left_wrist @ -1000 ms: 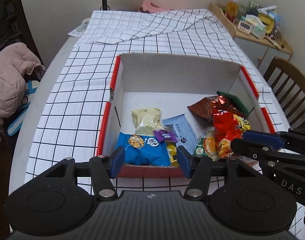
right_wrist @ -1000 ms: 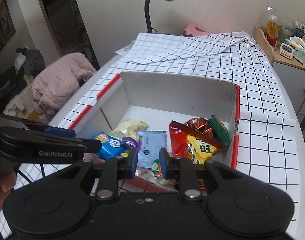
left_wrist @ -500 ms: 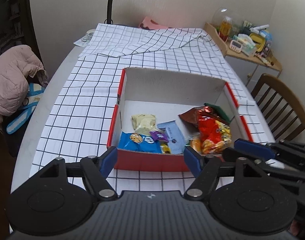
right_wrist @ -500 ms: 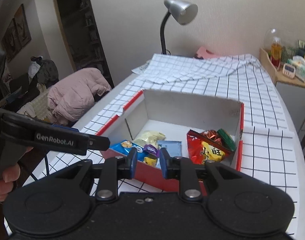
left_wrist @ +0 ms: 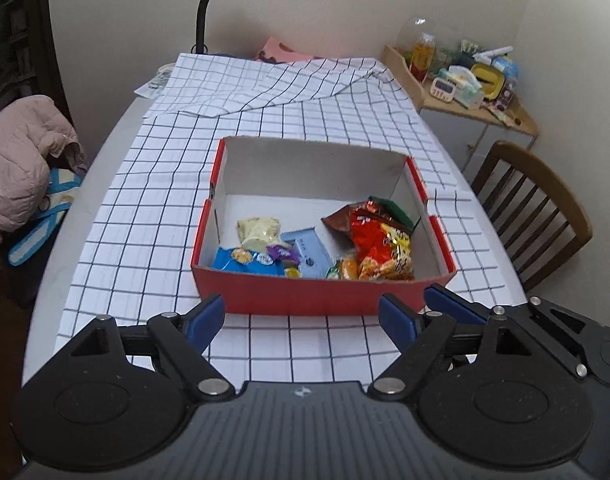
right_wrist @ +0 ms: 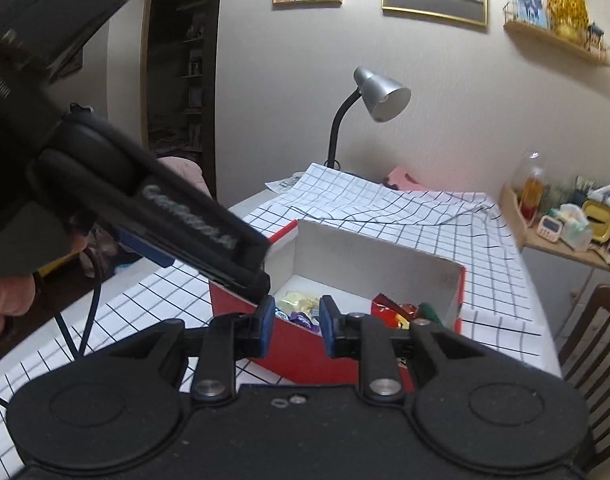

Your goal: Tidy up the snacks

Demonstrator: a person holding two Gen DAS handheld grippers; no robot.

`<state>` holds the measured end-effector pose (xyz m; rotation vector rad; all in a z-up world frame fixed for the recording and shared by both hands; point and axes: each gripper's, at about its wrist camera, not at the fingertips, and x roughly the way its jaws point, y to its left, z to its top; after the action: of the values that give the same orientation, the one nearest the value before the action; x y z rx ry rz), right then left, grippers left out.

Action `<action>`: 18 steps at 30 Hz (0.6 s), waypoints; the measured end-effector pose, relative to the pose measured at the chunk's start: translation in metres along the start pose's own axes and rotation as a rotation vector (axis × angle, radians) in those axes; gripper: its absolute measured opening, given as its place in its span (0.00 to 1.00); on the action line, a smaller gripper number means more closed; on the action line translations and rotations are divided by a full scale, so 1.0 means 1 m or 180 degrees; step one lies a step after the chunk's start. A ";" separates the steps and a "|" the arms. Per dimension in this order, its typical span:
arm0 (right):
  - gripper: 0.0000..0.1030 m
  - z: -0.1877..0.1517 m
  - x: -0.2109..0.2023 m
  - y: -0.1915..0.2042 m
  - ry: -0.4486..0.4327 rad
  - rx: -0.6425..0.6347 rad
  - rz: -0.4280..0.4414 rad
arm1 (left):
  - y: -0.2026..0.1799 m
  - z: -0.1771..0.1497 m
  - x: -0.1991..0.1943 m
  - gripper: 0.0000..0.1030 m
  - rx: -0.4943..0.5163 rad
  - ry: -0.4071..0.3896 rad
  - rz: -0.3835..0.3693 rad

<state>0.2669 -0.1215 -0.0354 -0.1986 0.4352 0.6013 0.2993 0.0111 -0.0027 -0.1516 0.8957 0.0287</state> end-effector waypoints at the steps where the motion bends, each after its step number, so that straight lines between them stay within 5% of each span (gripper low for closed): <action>1: 0.21 -0.002 -0.003 0.001 -0.0005 -0.0019 -0.0019 | -0.001 -0.001 -0.001 0.82 -0.0004 0.0019 0.0007; 7: 0.21 -0.011 -0.014 0.003 0.0044 0.0042 0.0000 | 0.000 -0.003 -0.020 0.82 -0.0232 0.0006 -0.0186; 18: 0.21 -0.013 -0.034 0.000 -0.0066 0.0239 0.0086 | -0.025 -0.023 -0.020 0.82 -0.0050 0.0156 -0.0208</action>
<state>0.2377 -0.1424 -0.0313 -0.1148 0.4403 0.6120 0.2714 -0.0157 0.0021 -0.1968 0.9392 -0.0288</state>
